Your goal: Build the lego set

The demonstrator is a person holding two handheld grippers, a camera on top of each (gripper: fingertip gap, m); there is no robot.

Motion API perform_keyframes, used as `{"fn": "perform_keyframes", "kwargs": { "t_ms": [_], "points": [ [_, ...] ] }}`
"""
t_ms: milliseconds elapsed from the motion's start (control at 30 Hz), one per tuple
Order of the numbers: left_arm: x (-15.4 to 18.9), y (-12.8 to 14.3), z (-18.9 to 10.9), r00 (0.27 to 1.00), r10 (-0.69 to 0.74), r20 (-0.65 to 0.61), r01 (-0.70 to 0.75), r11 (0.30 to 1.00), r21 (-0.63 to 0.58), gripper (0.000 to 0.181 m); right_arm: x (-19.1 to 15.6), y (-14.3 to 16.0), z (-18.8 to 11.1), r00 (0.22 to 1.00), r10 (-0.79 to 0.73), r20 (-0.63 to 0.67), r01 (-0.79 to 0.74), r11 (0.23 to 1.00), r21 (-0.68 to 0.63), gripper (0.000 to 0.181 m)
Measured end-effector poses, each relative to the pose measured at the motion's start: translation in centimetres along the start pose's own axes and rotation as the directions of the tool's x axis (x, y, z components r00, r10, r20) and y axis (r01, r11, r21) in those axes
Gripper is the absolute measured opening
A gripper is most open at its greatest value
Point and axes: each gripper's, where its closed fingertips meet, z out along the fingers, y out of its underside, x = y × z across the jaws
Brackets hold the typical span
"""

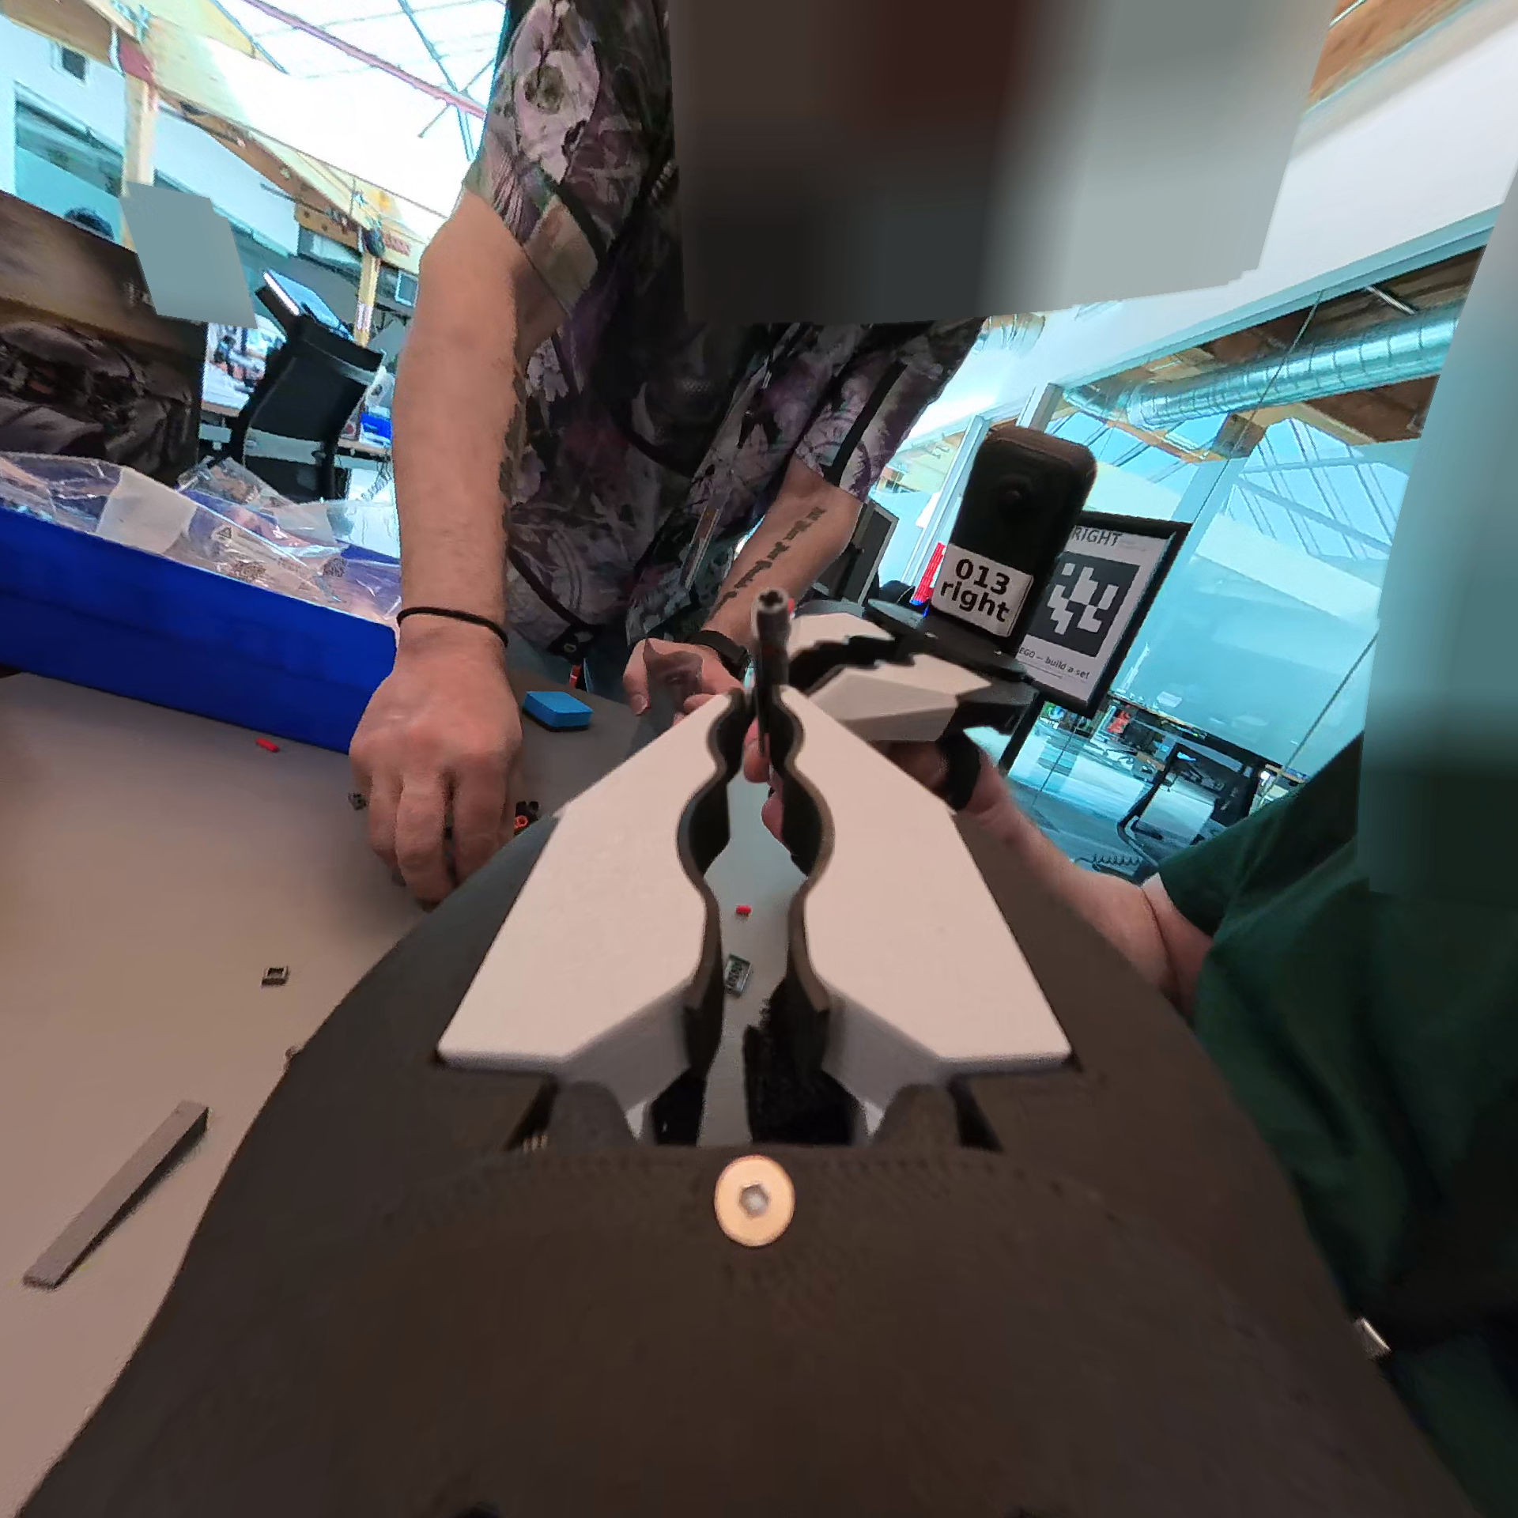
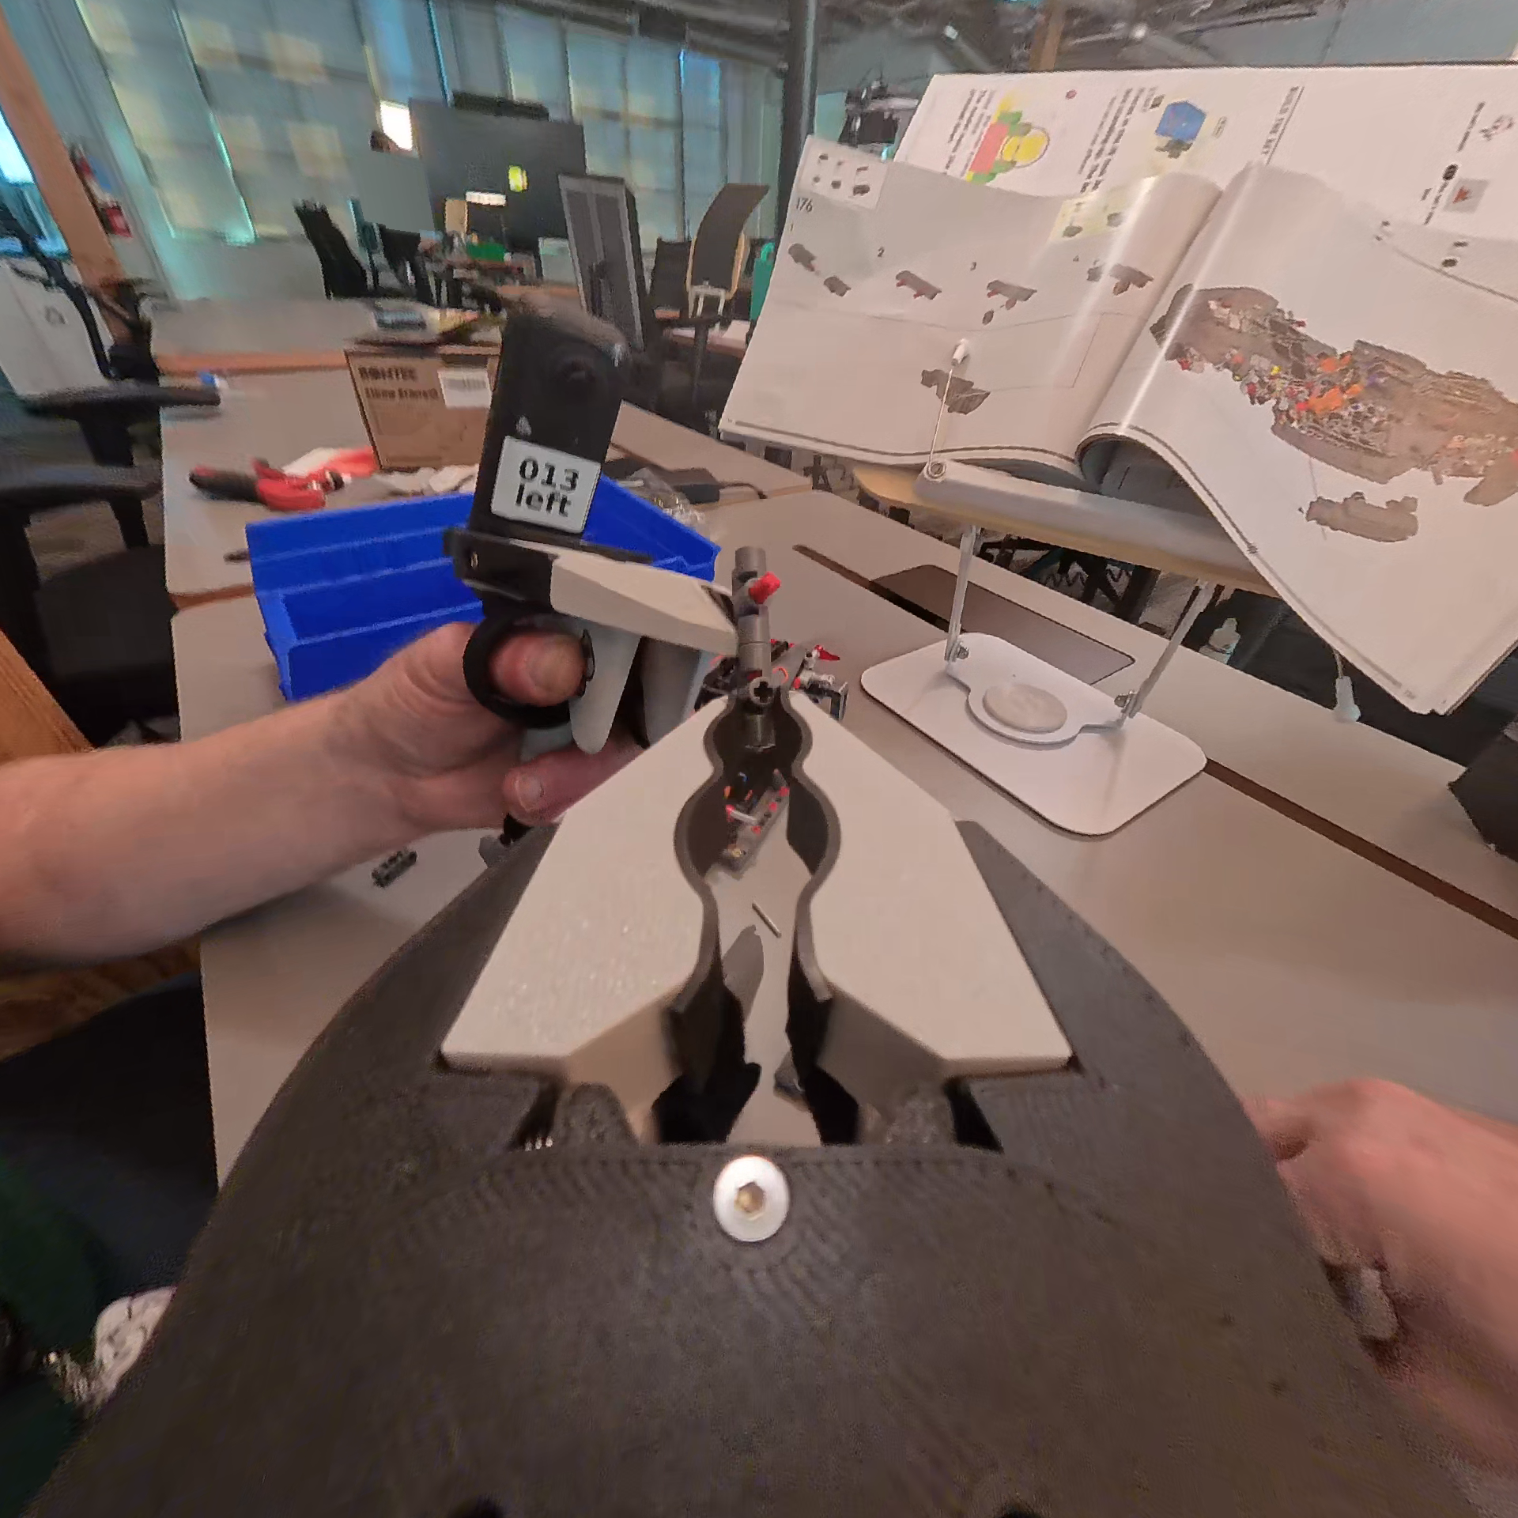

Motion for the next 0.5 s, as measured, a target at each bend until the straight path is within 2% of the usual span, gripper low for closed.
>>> {"fn": "perform_keyframes", "kwargs": {
  "t_ms": [67, 233, 400, 500],
  "points": [
    [0.1, 0.4, 0.3, 1.0, -0.018, -0.016, 0.018, 1.0, -0.017, 0.01, 0.2, -0.3, 0.1, 1.0, 0.024, -0.004, -0.024, 0.999, 0.028, 0.005],
    [0.1, 0.4, 0.3, 0.999, -0.022, -0.025, 0.022, 1.0, -0.011, 0.0, 0.1, -0.4, 0.4, 0.999, 0.031, 0.012, -0.031, 0.999, 0.033, 0.004],
    [0.0, 0.5, 0.2, 1.0, -0.002, -0.008, 0.002, 1.0, -0.02, 0.0, -0.1, -0.5, 0.4, 0.997, 0.05, 0.051, -0.051, 0.999, 0.019, 0.005],
    [0.1, -0.2, -0.2, 1.0, 0.023, 0.003, -0.023, 1.0, 0.004, 0.0, 0.7, -1.9, -1.1, 1.0, 0.008, 0.018, -0.008, 1.0, 0.02, 0.014]
  ]
}}
